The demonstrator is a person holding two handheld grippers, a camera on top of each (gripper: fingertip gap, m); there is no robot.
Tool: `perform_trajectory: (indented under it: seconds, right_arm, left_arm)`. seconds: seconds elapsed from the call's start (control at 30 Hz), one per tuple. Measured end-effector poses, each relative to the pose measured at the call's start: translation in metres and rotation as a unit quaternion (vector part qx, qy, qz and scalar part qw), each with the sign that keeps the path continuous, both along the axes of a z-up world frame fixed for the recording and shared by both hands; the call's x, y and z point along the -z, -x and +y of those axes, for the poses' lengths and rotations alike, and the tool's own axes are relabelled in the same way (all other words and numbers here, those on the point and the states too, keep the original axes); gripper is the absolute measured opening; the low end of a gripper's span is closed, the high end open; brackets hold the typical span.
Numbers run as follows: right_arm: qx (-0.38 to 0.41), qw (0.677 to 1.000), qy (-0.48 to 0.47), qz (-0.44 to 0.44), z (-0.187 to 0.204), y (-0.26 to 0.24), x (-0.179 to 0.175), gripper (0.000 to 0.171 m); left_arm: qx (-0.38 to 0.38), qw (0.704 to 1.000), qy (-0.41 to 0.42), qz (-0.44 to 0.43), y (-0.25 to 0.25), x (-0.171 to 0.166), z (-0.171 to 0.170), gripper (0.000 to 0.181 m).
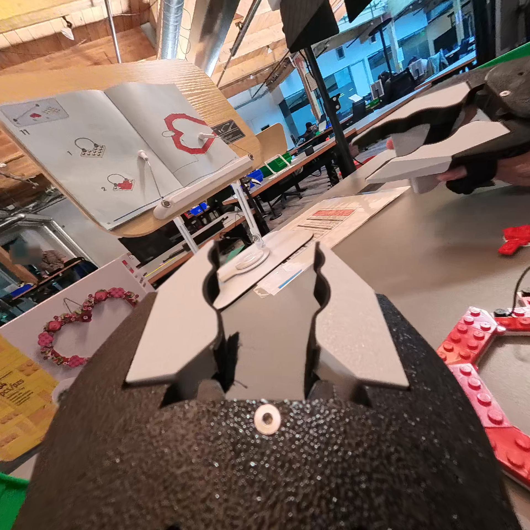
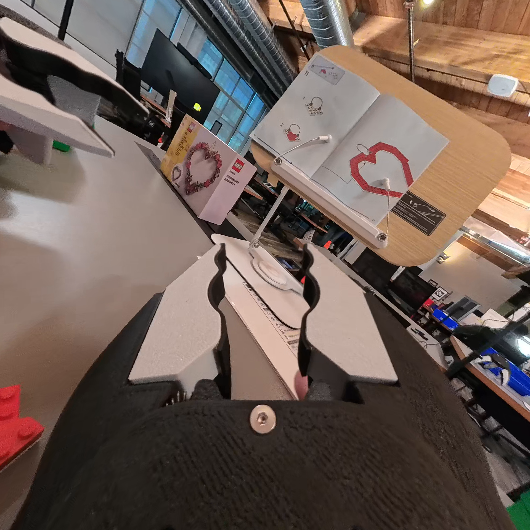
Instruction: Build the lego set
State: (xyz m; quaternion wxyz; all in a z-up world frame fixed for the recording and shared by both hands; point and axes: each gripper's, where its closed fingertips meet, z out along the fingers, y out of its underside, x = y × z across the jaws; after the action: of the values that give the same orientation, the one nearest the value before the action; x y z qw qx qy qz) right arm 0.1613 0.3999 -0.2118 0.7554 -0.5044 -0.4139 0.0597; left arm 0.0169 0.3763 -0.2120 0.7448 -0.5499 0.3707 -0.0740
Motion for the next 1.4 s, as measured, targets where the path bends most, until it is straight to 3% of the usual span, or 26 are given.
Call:
perform_trajectory:
  seconds: [0.37,0.53,0.67,0.83,0.93,1.03,1.13,1.23,1.4]
  right_arm:
    - [0.049,0.998,-0.044,-0.003,0.010,-0.013,-0.009,0.084]
    - [0.123,0.988,-0.089,0.001,-0.003,-0.037,-0.023,0.085]
    - [0.166,0.981,-0.059,0.081,-0.028,-0.053,-0.032,0.082]
    - [0.248,0.959,0.011,0.136,-0.062,-0.054,-0.023,0.074]
    - [0.295,0.947,0.039,0.118,-0.083,-0.049,-0.020,0.067]
    - [0.306,0.946,0.092,0.059,-0.100,-0.029,-0.016,0.057]
    - [0.279,0.948,0.155,-0.010,-0.113,-0.003,-0.008,0.049]
    - [0.255,0.952,0.158,-0.066,-0.124,0.013,0.000,0.035]
    - [0.181,0.939,0.267,-0.120,-0.141,0.039,0.044,0.019]
  left_arm:
    - [-0.038,0.999,-0.035,0.002,0.003,-0.005,0.004,0.120]
    - [-0.086,0.994,-0.060,-0.025,0.019,-0.017,-0.010,0.124]
    - [-0.123,0.984,-0.108,-0.066,0.038,-0.037,-0.035,0.109]
    - [-0.152,0.976,-0.066,-0.142,0.054,-0.039,-0.045,0.118]
    - [-0.167,0.973,-0.017,-0.158,0.059,-0.027,-0.042,0.112]
    - [-0.156,0.974,0.018,-0.162,0.052,-0.019,-0.041,0.094]
    - [-0.132,0.978,0.050,-0.154,0.036,-0.011,-0.043,0.071]
    - [-0.101,0.984,0.040,-0.139,0.024,-0.013,-0.049,0.054]
    - [-0.025,0.988,0.095,-0.123,0.002,-0.002,-0.053,0.035]
